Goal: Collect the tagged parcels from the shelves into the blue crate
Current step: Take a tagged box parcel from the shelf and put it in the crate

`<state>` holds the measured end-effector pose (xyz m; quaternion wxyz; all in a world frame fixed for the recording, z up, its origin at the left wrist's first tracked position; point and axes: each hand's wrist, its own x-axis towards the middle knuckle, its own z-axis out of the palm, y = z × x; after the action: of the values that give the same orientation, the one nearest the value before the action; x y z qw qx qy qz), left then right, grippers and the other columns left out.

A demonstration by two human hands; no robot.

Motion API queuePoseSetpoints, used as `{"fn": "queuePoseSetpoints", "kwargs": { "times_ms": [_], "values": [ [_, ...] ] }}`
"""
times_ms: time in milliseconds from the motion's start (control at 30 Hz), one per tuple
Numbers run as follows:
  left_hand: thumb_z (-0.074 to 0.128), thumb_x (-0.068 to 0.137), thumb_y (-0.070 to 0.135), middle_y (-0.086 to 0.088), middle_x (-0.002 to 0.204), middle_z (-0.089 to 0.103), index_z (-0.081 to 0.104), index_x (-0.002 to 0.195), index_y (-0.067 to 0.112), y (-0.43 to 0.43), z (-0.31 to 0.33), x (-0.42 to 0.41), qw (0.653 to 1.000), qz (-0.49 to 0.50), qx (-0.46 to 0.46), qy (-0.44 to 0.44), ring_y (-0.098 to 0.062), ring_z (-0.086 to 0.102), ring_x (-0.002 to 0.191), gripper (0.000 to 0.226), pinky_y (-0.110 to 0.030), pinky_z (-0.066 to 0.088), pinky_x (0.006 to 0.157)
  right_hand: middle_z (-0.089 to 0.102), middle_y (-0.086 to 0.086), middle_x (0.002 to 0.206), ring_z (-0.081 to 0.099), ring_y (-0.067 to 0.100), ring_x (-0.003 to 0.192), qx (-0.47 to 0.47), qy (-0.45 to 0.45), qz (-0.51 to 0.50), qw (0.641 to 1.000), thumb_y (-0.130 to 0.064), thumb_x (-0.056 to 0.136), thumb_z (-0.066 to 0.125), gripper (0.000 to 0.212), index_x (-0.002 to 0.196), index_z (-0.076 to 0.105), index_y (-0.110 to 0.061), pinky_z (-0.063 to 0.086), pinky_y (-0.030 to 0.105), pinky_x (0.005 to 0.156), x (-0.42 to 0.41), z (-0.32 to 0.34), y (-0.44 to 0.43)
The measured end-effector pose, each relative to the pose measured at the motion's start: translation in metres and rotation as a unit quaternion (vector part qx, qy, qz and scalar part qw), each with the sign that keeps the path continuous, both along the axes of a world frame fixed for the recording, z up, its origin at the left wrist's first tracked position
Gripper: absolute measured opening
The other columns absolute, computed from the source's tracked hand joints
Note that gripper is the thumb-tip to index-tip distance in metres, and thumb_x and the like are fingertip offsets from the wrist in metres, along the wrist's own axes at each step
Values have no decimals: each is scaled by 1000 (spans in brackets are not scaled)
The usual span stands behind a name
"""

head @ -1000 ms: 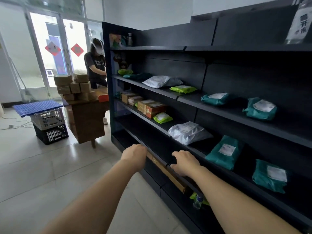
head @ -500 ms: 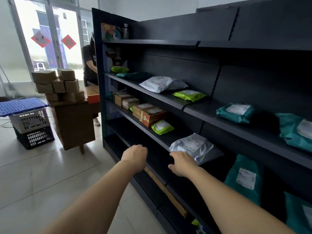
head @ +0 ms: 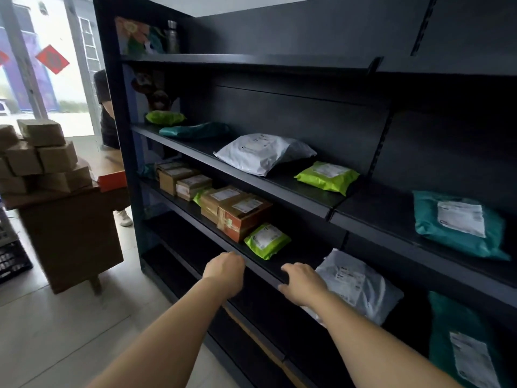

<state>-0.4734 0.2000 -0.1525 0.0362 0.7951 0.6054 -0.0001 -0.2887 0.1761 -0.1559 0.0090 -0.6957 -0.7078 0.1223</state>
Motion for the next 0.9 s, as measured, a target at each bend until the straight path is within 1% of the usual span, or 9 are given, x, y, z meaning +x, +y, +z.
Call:
{"fn": "queuePoseSetpoints", "kwargs": {
  "times_ms": [133,267,400,533,633,700,767,833,900],
  "values": [
    [55,93,18,-5,125,55,54,127,15,56,-9,-1,999,-23,-22,3,-25,56,114,35,-38,54,87,45,7,142,40,26,133,-21,3,-12,1000,-38,93,55,56,143,40,-18,41,39,106,-1,-14,48],
    [51,95,16,-6,122,56,57,120,13,112,-23,6,999,-37,-36,5,-25,56,111,26,-35,53,84,47,8,141,41,27,132,-36,7,-22,999,-36,93,55,53,141,42,-17,42,39,104,2,-35,101],
    [48,93,8,-7,119,56,60,115,11,168,-44,16,997,-39,-60,3,-26,56,109,25,-37,54,83,49,8,138,44,28,129,-45,23,-36,998,-36,92,57,50,137,47,-16,44,39,102,8,-59,157],
    [52,91,8,-10,119,56,60,113,9,220,-67,31,994,-47,-97,8,-28,57,108,24,-38,54,83,48,10,138,43,29,129,-73,51,-52,995,-33,93,57,45,133,50,-15,42,37,103,17,-84,208],
    [51,91,8,-12,121,55,59,118,7,253,-84,41,993,-38,-116,7,-29,58,110,27,-37,52,84,52,10,132,48,29,124,-88,66,-69,991,-30,91,59,37,125,56,-16,46,35,97,23,-102,238],
    [49,91,6,-11,126,53,57,123,7,272,-96,46,991,-33,-132,-3,-30,56,114,33,-37,52,87,59,10,124,56,29,115,-92,101,-86,987,-29,87,62,32,117,61,-16,50,35,91,25,-115,254],
    [49,90,8,-10,133,48,52,132,9,289,-111,52,987,-42,-150,-27,-30,54,118,41,-39,52,93,65,9,118,61,27,107,-107,142,-112,978,-29,84,65,32,113,63,-17,53,38,89,27,-128,266],
    [48,91,9,-12,140,41,42,139,8,302,-126,57,983,-49,-177,-27,-30,48,126,49,-40,48,100,63,10,121,61,27,109,-120,193,-148,962,-27,84,66,37,119,59,-15,52,41,93,28,-141,276],
    [46,93,10,-14,146,36,32,146,6,311,-136,62,979,-51,-193,-28,-30,41,133,55,-38,42,107,56,12,131,55,29,119,-133,224,-187,947,-25,87,65,49,131,50,-9,47,41,100,25,-148,282]
  ]
}}
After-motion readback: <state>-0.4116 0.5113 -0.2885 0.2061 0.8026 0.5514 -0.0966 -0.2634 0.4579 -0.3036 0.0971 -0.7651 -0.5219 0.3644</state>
